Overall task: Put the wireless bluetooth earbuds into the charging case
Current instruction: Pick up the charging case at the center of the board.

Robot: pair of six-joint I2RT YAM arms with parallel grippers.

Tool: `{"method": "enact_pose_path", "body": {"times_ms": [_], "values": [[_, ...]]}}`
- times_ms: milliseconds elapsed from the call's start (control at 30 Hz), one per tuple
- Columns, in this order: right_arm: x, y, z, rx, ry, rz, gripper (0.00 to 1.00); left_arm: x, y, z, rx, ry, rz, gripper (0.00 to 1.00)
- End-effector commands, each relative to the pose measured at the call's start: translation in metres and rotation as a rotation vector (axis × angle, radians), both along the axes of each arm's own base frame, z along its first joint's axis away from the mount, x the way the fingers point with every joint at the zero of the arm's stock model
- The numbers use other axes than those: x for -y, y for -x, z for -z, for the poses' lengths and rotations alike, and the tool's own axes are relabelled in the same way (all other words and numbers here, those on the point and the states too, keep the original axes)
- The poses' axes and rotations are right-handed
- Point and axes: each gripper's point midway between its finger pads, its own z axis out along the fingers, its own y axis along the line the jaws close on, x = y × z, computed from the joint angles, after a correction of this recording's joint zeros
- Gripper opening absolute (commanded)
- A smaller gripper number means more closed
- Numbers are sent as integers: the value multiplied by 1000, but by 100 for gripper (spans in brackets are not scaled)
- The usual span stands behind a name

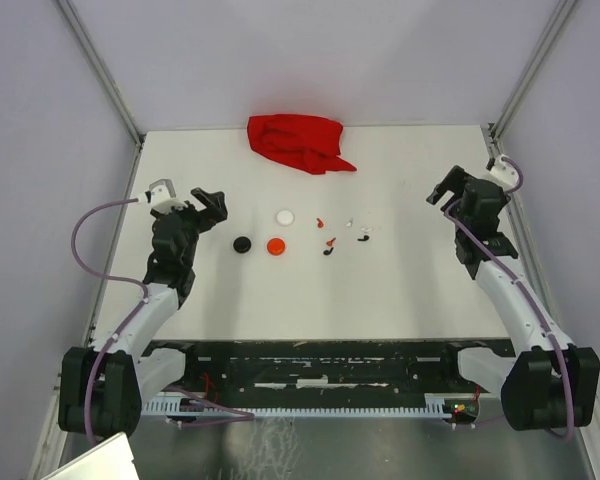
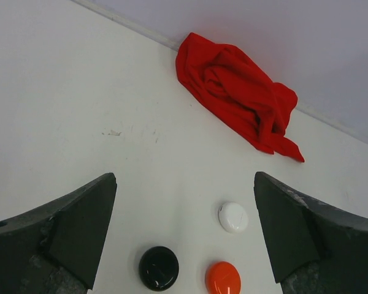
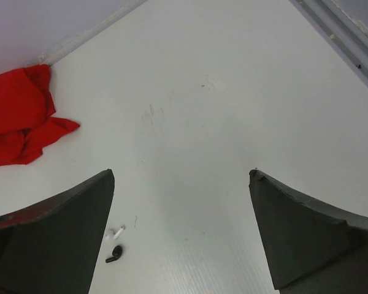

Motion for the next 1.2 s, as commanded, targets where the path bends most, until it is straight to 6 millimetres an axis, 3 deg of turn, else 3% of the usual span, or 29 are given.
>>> {"method": "enact_pose_path", "body": {"times_ms": [0,267,367,500,633,833,967,1167], "values": [[-16,1,-33,133,61,-144,99,5,-3,-29,87,79,7,99],[-71,5,-27,96,48,-494,99,-2,8,-36,123,98,-25,99],[-116,-3,-16,31,-23,-657,99,10,3,-36,98,87,41,99],[-186,-3,19,-128,151,-808,99,25,-5,-28,46,72,119,93],[-248,-11,55,-215,208,-911,100,29,-11,-19,-13,49,142,93],[-327,-32,74,-250,339,-1011,100,29,-13,-18,-35,35,142,94],[-362,-38,90,-284,397,-1060,98,29,-16,-20,-39,29,143,94],[-403,-28,113,-320,435,-1131,95,30,-20,-21,-60,19,148,94]]}}
